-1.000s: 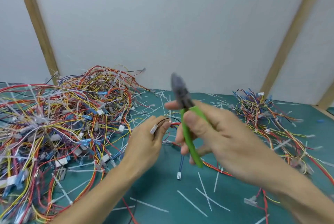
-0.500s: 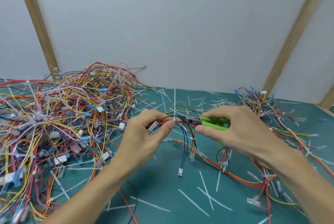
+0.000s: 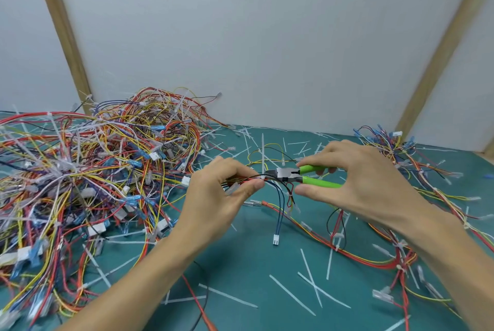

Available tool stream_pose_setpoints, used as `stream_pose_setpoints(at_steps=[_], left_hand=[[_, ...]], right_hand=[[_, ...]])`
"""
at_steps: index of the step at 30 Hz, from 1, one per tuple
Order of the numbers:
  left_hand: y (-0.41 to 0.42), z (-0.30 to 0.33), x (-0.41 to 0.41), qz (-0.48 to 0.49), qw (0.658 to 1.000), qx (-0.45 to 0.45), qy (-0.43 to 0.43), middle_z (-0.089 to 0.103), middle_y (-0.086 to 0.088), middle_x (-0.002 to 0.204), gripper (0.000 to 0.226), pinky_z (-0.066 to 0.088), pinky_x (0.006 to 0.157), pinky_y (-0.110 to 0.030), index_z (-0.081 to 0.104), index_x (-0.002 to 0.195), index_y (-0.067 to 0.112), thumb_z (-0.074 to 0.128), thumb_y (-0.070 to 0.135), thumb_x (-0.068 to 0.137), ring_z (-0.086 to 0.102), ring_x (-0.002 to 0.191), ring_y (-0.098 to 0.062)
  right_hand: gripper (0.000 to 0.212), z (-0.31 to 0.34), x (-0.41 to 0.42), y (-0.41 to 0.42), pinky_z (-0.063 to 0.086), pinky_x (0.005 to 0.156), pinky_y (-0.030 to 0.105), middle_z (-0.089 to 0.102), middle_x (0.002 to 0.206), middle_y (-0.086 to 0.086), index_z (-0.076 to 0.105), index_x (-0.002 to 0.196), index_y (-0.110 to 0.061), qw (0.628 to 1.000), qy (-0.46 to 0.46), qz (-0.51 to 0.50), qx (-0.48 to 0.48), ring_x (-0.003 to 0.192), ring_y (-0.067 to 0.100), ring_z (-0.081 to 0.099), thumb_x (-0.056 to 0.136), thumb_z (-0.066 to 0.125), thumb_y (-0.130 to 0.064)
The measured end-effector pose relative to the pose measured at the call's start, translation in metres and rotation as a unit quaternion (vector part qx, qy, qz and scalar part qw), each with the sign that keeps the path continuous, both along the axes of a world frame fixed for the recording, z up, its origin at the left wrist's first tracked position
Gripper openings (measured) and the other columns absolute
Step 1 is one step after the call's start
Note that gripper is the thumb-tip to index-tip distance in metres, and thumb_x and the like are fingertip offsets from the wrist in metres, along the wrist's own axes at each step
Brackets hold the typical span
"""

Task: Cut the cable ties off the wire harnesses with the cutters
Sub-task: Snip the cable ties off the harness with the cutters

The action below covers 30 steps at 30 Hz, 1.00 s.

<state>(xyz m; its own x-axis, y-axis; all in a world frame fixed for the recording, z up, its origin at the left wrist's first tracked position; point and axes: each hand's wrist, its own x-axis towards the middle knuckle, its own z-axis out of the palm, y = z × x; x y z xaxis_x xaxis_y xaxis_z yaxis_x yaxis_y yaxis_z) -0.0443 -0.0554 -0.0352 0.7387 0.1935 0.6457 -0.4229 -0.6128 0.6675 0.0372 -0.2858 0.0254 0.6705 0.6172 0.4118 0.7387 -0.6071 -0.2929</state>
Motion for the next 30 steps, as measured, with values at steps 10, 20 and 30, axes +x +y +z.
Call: stream_pose_setpoints(at_steps=[10,20,30], left_hand=[[-0.0009,0.0032,-0.0004,0.001,1.0,0.021,-0.017,0.069,0.007,0.079,0.016,0.046,0.074,-0.033,0.078,0.087,0.012,0.076,0.027,0.081,0.058,0.08,-0.016],[0.0011,0.0028,0.0007,0.018,0.997,0.068,-0.017,0.065,0.01,0.076,0.011,0.047,0.071,-0.042,0.077,0.085,0.013,0.079,0.023,0.081,0.052,0.076,-0.015],[0.0034,0.0019,0.0007,0.02,0.997,0.077,-0.016,0.064,0.01,0.075,0.008,0.046,0.07,-0.043,0.077,0.084,0.015,0.08,0.023,0.082,0.051,0.075,-0.015]], right_hand=[[0.051,0.0001,-0.0008,0.0013,0.049,0.079,0.035,0.066,0.09,-0.021,0.076,0.107,-0.047,1.0,0.004,0.008,0.011,0.089,0.004,0.061,0.071,0.061,-0.081],[0.055,-0.002,-0.0072,0.0068,0.051,0.075,0.039,0.065,0.084,-0.018,0.077,0.1,-0.048,1.0,-0.005,-0.008,0.01,0.082,0.006,0.059,0.069,0.053,-0.086],[0.049,-0.0029,-0.0068,0.0072,0.051,0.075,0.038,0.066,0.086,-0.019,0.076,0.099,-0.049,1.0,-0.008,-0.021,0.001,0.082,0.003,0.057,0.07,0.057,-0.085]])
